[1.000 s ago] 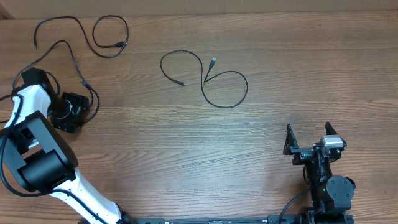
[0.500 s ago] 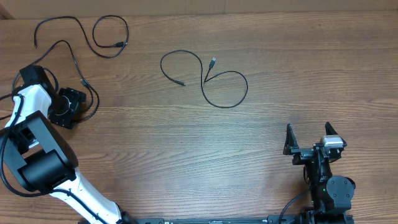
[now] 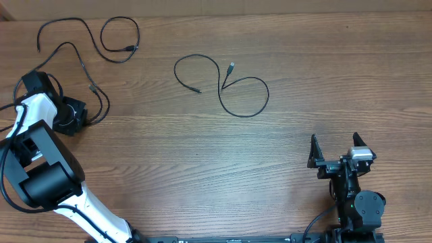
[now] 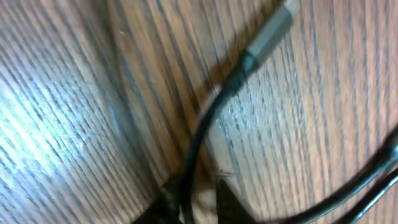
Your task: Untangle cables
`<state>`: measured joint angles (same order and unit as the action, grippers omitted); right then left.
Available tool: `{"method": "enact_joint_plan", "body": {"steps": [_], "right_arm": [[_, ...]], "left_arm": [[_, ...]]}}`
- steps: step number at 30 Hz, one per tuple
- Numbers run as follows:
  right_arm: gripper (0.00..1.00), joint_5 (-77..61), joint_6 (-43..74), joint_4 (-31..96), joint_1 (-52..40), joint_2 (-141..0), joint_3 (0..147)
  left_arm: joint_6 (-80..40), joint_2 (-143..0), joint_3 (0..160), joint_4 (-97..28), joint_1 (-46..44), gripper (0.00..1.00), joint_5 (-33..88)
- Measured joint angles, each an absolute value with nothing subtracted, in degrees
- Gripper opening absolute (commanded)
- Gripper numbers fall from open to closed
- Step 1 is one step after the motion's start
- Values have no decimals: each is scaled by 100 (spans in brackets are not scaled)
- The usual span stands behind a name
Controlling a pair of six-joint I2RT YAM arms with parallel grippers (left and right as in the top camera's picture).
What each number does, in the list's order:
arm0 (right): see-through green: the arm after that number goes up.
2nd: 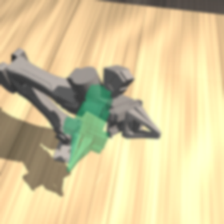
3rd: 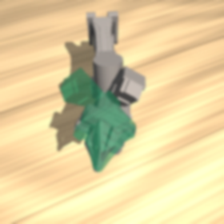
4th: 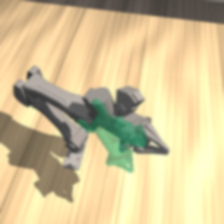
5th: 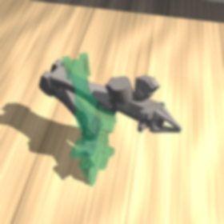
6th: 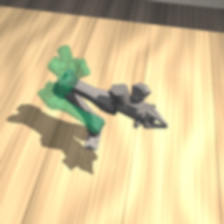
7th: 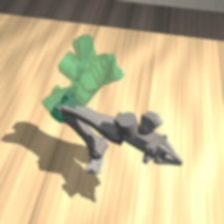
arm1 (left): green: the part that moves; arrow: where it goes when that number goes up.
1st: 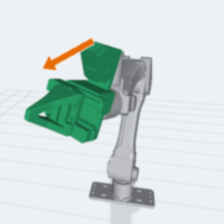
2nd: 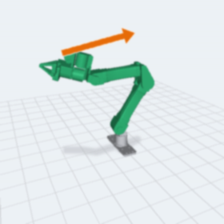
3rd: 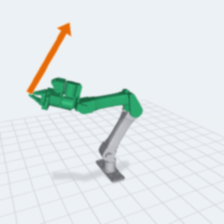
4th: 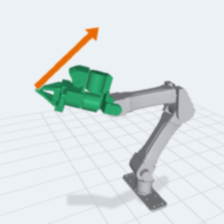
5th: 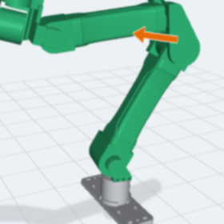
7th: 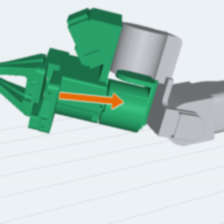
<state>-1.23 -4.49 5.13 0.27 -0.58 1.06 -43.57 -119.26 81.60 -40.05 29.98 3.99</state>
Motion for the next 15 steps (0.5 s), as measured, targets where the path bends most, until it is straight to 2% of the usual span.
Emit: {"method": "enact_joint_plan", "body": {"steps": [7, 15], "right_arm": [[100, -126, -451, 519, 27, -58, 106], [100, -123, -449, 517, 27, -58, 106]], "left_arm": [[-4626, -11926, 8106, -4001, 2998, 4, 1118], [-6016, -11926, 8049, -4278, 2856, 4, 1850]]}}
